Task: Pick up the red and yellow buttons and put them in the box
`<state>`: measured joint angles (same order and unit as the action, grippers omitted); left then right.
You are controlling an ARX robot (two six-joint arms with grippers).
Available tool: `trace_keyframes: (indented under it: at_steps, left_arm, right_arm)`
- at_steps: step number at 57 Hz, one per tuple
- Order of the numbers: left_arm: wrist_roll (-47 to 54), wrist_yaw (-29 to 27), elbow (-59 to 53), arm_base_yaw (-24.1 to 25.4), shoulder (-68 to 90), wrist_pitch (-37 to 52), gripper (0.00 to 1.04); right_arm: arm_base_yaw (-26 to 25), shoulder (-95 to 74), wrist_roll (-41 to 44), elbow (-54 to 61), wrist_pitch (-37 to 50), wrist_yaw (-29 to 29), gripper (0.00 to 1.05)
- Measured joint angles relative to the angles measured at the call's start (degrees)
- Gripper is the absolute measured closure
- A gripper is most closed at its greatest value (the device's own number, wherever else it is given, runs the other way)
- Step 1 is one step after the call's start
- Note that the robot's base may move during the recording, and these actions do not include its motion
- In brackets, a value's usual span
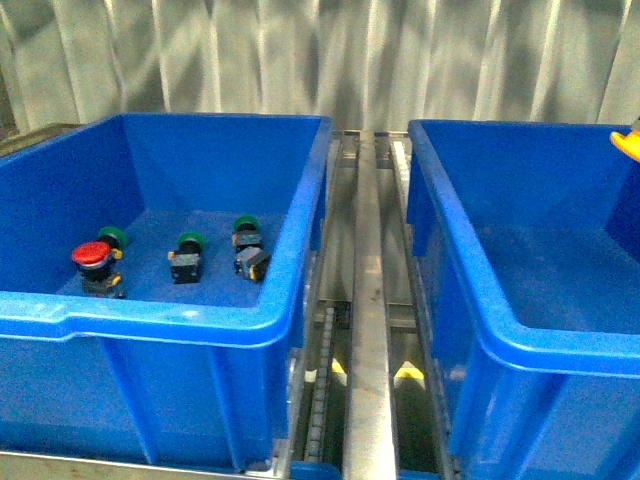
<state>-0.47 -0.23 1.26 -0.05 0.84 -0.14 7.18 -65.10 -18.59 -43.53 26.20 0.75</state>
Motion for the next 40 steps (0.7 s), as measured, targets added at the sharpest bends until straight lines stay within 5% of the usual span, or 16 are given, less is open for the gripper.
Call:
trace_keyframes:
  at_steps: [28,40]
  left_arm:
    - [0.0,0.2,0.0,0.0,0.0,0.0,0.08]
    - [0.1,0.4,0.0,0.0,0.0,0.0,0.08]
  right_arm:
    - [-21.1,4.7,-4.2,1.5,-1.2,10.3,0.79]
    - [-26.9,-6.8,-0.8,-7.9,-5.0,9.3,0.79]
